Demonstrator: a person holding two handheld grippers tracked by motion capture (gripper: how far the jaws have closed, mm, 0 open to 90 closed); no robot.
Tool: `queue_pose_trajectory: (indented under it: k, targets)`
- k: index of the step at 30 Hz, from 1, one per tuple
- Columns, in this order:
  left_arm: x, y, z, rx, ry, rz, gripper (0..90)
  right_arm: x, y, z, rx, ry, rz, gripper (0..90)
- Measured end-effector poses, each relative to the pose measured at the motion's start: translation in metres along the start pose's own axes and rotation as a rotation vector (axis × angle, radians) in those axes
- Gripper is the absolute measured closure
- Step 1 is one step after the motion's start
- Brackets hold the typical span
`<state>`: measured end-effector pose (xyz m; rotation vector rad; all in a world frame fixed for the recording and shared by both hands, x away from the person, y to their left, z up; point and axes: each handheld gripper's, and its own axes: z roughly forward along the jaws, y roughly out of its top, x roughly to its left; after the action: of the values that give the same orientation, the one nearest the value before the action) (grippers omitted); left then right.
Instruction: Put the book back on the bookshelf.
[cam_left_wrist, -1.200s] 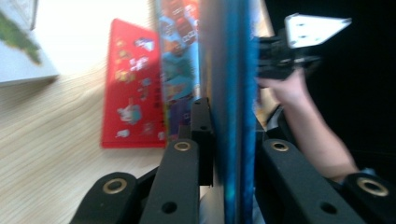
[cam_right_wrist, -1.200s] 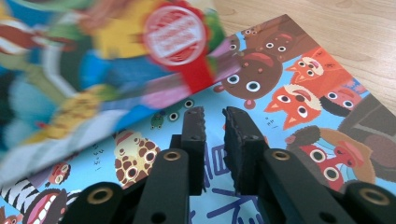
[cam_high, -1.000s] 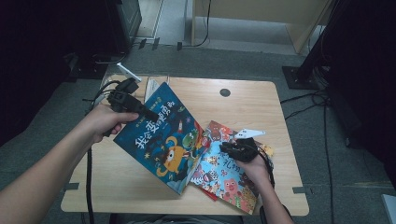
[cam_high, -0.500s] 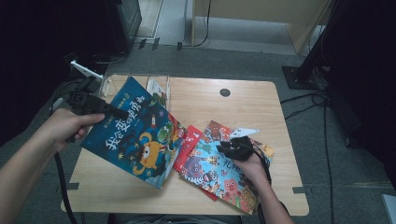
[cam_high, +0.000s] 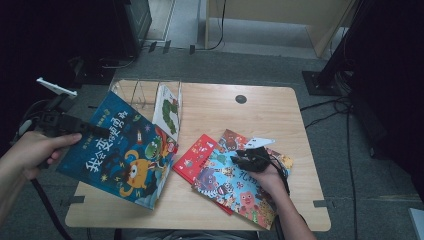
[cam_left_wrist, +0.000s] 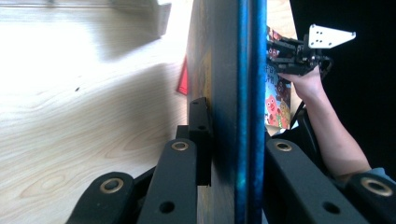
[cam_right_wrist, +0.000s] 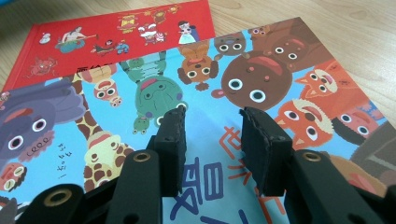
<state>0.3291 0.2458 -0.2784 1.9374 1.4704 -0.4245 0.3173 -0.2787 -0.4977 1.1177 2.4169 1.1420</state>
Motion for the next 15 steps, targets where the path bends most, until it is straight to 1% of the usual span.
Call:
queue_pose_trajectory:
  k: [3,6,7,8,9,10,11,12,15]
  targets:
    - [0.007,-0.005,-0.008,-0.020,0.001,-0.020,81.1,0.000,0.000,0.000,0.000,0.001,0.001,60.1]
    - [0.011,-0.008,-0.014,-0.031,0.007,-0.020,80.7,0.001,0.000,0.000,0.001,-0.004,-0.003,59.6]
    - [0.015,-0.010,-0.018,-0.035,0.013,-0.030,80.6,0.003,0.000,0.001,0.004,-0.020,-0.027,59.6]
    - [0.015,-0.010,-0.018,-0.035,0.013,-0.030,80.5,0.003,0.000,0.001,0.004,-0.020,-0.027,59.6]
    - [0.018,-0.012,-0.021,-0.038,0.018,-0.040,80.6,0.005,0.000,0.001,0.005,-0.032,-0.045,59.4]
    - [0.020,-0.012,-0.023,-0.038,0.019,-0.046,80.6,0.005,0.000,0.001,0.007,-0.033,-0.046,59.4]
    - [0.026,-0.013,-0.027,-0.045,0.025,-0.061,80.7,0.005,0.000,0.001,0.006,-0.031,-0.047,59.4]
    - [0.029,-0.014,-0.030,-0.049,0.033,-0.071,80.7,0.005,0.000,0.001,0.005,-0.032,-0.047,59.4]
    - [0.037,-0.012,-0.038,-0.056,0.066,-0.084,80.9,0.004,0.000,0.001,0.002,-0.029,-0.044,59.5]
